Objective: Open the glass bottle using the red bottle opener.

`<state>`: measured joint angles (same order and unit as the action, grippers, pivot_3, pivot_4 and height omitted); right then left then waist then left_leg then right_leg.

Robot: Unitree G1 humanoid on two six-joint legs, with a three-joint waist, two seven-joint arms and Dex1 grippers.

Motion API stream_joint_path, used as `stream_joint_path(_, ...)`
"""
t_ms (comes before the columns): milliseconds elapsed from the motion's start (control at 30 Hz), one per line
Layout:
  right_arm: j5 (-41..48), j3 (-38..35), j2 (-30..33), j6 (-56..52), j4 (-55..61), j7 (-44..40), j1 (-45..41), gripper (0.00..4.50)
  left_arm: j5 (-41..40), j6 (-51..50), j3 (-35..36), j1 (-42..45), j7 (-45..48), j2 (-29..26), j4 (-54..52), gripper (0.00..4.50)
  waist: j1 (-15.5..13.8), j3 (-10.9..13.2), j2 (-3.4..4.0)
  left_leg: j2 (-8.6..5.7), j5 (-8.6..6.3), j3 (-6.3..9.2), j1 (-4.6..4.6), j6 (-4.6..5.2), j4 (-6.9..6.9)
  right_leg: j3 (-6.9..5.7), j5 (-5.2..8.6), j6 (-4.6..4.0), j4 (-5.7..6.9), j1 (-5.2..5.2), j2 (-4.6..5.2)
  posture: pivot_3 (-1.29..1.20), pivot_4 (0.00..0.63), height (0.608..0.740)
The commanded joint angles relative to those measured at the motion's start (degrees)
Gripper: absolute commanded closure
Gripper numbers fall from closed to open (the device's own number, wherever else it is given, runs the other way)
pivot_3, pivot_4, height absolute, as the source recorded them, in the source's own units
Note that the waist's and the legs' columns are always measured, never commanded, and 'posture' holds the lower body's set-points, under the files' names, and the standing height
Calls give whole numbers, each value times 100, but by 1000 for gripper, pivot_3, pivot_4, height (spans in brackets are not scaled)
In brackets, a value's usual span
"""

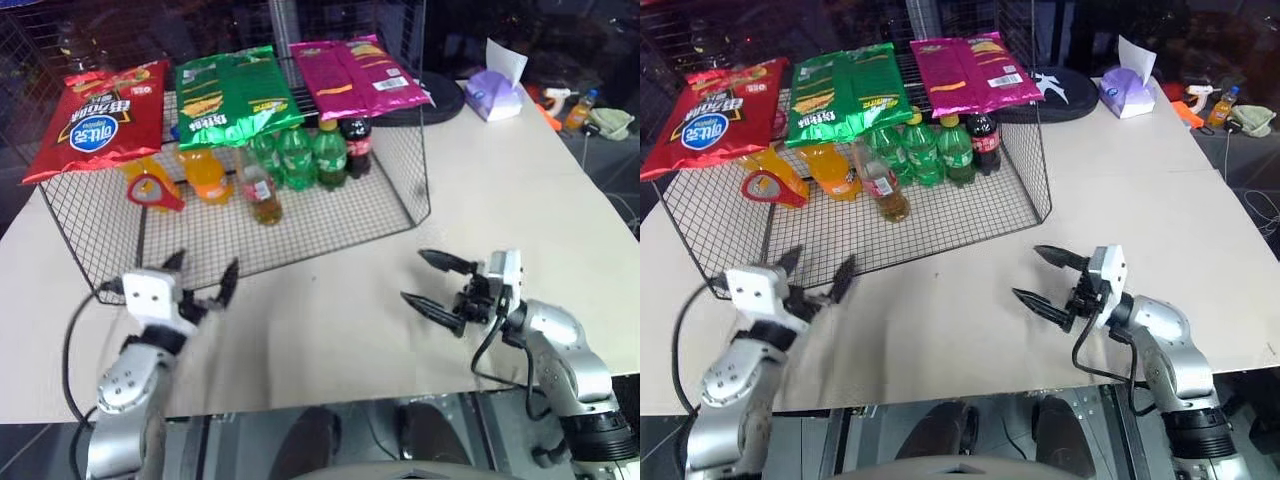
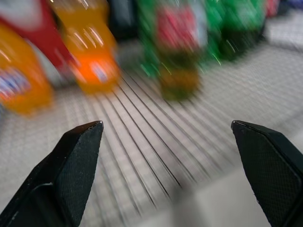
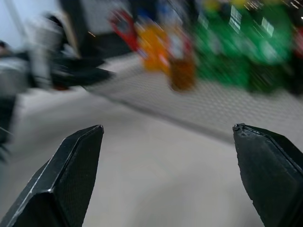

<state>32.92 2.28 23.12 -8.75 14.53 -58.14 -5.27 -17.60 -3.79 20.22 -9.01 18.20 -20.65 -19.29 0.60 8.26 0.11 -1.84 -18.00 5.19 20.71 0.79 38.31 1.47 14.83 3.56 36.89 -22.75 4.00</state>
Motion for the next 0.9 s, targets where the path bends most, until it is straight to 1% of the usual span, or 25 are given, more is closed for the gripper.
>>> stream_joint_path(33,243,130,-57,-271,559,146,-264,98,197,42,355,421,-479,-95,-2,0,1,0,-1,-1,0,0,-1,0,2,1,0,0,4,0,-1,0,150,740)
stream_joint_path(167,248,178,-126,-387,679,286,-459,98,381,25,586,941,-875,-177,224,0,-1,-1,-3,-4,0,1,1,-1,2,-1,0,0,6,-2,-21,0,150,740)
stream_joint_path(333,144,190,-104,-329,638,298,-481,98,385,34,756,1338,-1091,-222,596,0,-2,-2,-8,-9,0,-1,5,0,3,1,0,0,2,-6,-18,0,150,740)
stream_joint_path(533,46,195,-130,-233,557,323,-458,98,404,229,786,1940,-1071,-410,1335,0,0,-2,-9,-8,1,2,4,-2,3,-1,0,0,7,-7,-21,0,150,740)
stream_joint_path(667,-18,208,-171,-158,542,352,-397,98,427,389,736,2106,-981,-492,1636,0,12,-2,-12,-9,1,-1,5,-1,4,1,0,0,7,-9,-19,0,150,740)
stream_joint_path(900,-113,211,-231,-54,475,380,-379,98,453,574,605,2125,-810,-508,1806,0,12,-3,-14,-9,1,-2,13,-2,4,3,0,0,12,-21,-19,0,150,740)
